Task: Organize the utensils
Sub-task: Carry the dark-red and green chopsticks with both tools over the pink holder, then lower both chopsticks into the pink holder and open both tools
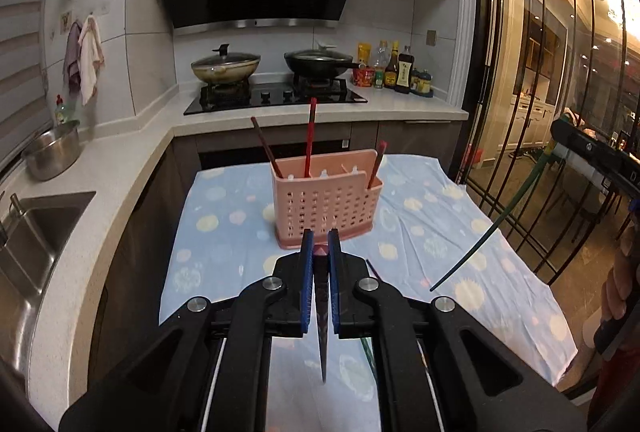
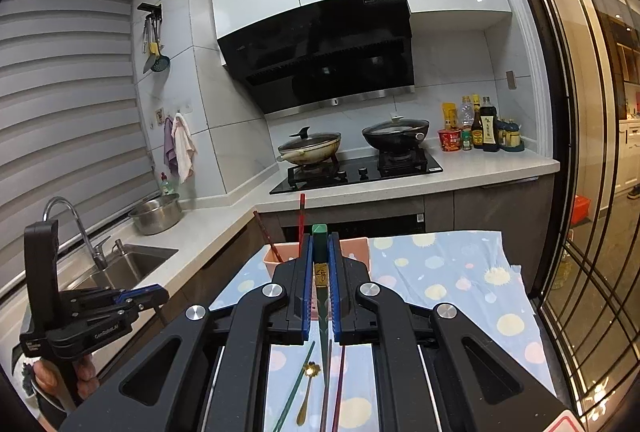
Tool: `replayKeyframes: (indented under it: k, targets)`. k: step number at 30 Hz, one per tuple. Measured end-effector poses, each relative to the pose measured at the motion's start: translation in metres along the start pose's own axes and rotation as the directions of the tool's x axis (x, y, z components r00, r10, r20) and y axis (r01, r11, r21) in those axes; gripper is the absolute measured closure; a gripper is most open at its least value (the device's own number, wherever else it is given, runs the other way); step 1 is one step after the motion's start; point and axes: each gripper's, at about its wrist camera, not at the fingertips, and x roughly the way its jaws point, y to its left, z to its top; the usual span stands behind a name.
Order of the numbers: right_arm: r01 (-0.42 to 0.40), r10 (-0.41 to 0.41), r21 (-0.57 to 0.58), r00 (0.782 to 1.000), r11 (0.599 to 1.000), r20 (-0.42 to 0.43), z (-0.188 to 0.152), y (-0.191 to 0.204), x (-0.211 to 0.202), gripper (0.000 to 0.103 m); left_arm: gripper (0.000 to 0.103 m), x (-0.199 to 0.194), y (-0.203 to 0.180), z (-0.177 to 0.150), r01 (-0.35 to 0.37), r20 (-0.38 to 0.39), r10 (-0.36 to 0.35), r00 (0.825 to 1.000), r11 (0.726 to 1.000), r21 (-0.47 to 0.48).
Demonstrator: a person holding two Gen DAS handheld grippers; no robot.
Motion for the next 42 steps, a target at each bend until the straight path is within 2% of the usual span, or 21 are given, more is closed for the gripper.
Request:
replayKeyframes:
  k: [13, 18, 21, 28, 37, 42]
  targets:
    - [-0.063, 0.064, -0.018, 0.997, 0.998, 0.044, 0.089, 0.020, 0.096, 0.096, 0.096, 0.032, 0.004, 0.126, -0.019, 0.141, 0.013, 0.990, 0.999, 0.040]
    - [-0.045, 0.046, -0.022, 0.997, 0.999, 0.060, 0.119, 0.026, 0.138, 0.096, 0.096, 0.050, 0.007, 0.176, -0.024, 0.177, 0.016, 0.984, 0.999, 0.043]
    - [-0.037, 0.038, -0.019, 0.998, 0.999, 0.049, 0.128, 0.026, 0.165, 0.096, 0.096, 0.068, 0.008, 0.194, -0.032, 0.176, 0.023, 0.984, 0.998, 0.048]
    - [-0.032, 0.032, -0.028, 0.999, 0.999, -0.010, 0.119, 0.024, 0.217, 0.096, 0.099, 0.112, 0.013, 0.205, -0.049, 0.138, 0.041, 0.990, 0.997, 0.057]
    - [-0.030, 0.028, -0.016, 0.997, 0.999, -0.065, 0.099, 0.015, 0.252, 0.096, 0.099, 0.124, 0.020, 0.204, -0.036, 0.137, 0.029, 0.990, 0.998, 0.052]
    - [-0.029, 0.027, -0.016, 0.992, 0.999, -0.123, 0.076, 0.010, 0.262, 0.096, 0.098, 0.135, 0.024, 0.188, -0.029, 0.095, 0.025, 0.995, 0.998, 0.049]
